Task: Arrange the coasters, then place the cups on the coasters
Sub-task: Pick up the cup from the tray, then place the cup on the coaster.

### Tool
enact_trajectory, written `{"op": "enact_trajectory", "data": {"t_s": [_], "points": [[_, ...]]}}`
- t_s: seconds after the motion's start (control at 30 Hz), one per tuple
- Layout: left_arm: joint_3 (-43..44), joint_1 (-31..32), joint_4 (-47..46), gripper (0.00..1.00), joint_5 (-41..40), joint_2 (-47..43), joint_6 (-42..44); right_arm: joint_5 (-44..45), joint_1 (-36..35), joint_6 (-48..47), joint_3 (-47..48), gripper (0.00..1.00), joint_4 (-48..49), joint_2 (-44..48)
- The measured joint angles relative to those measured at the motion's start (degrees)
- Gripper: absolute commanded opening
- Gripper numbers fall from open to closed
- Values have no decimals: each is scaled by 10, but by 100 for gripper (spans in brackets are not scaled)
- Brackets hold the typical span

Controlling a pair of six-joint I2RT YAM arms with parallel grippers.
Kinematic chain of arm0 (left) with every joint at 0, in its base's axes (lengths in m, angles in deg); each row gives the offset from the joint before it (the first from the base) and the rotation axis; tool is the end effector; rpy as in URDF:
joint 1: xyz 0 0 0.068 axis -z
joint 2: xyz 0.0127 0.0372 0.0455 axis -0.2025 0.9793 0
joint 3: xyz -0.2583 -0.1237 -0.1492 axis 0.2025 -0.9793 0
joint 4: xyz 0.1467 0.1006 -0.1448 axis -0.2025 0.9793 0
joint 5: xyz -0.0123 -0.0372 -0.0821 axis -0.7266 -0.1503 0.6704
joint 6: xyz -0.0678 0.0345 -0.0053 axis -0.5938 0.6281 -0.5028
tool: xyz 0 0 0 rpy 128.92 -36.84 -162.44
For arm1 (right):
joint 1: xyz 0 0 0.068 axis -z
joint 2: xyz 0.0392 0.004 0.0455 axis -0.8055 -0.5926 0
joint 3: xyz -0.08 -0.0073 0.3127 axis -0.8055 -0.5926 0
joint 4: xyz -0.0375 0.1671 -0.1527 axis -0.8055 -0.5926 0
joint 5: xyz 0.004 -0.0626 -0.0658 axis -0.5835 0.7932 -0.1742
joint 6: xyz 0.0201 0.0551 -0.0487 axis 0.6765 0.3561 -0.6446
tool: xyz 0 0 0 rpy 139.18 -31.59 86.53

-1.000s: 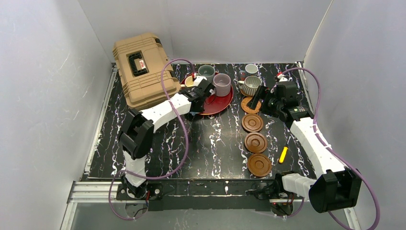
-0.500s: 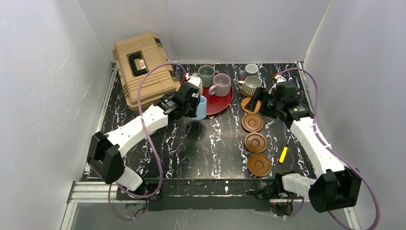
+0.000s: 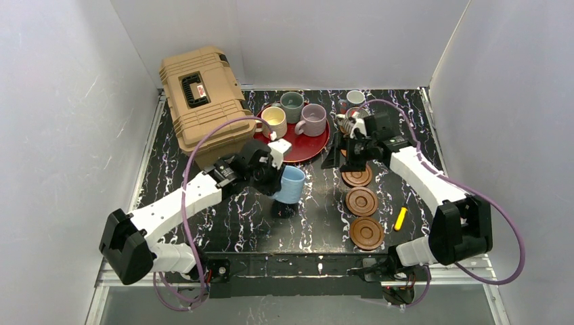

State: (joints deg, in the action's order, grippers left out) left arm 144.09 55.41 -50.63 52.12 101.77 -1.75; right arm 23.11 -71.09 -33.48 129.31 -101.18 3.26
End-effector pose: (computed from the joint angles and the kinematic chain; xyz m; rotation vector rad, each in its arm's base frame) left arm 0.1817 -0.1814 0.3321 0.7413 2.1958 -0.5733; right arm 0.2460 0.1070 0.3122 -0.0970 2.4880 0.8610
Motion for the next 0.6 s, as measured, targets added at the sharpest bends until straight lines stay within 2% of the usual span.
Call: {"op": "enact_trajectory", "data": {"t_s": [0.2,0.6], "points": [[-47,57,-24,0,26,-23,36,-12,-88,16,-7,85,14,-20],[-102,143,-53,0,-12,-40,104,-16,-141,40,-70,68,26,-53]]}}
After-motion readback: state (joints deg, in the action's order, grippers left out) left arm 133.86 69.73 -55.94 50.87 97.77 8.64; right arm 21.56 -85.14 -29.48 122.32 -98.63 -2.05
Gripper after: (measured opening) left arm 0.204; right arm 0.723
